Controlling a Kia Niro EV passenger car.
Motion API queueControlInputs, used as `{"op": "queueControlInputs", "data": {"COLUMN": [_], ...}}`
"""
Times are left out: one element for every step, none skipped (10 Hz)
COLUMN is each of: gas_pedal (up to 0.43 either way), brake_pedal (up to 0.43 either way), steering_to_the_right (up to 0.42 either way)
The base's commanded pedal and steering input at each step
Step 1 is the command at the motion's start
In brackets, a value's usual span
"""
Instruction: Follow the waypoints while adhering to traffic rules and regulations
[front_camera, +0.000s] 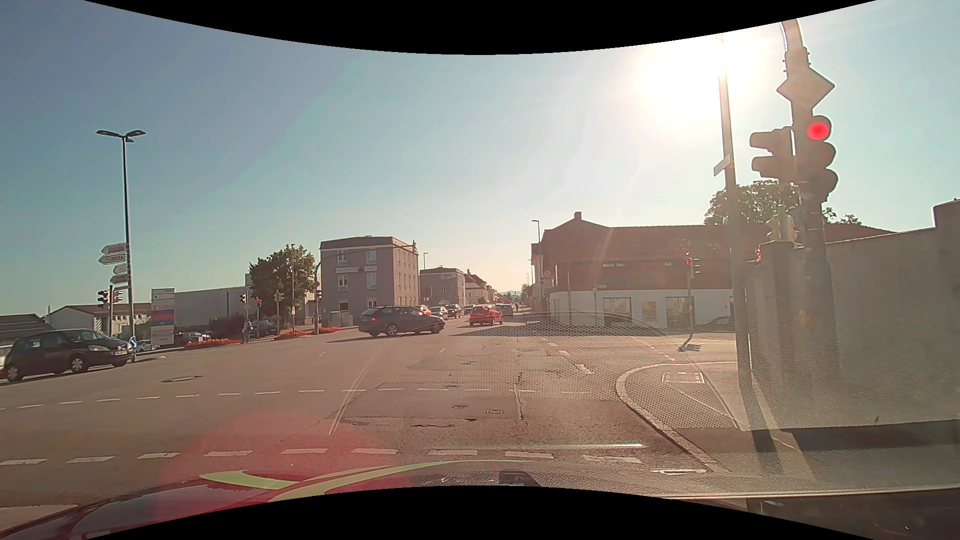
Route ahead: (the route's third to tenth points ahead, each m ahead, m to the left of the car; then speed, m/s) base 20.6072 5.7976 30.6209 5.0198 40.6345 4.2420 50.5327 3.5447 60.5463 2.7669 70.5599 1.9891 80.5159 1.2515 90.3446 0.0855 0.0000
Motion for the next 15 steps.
{"op": "queueControlInputs", "data": {"gas_pedal": [0.0,0.0,0.0,0.0,0.0,0.0,0.0,0.0,0.0,0.0,0.0,0.0,0.0,0.0,0.0], "brake_pedal": [0.262,0.268,0.262,0.262,0.268,0.268,0.268,0.268,0.268,0.262,0.268,0.268,0.268,0.268,0.262], "steering_to_the_right": [0.001,0.0,0.001,0.0,0.0,0.0,0.0,0.0,0.001,0.001,0.0,0.0,0.0,0.001,0.001]}}
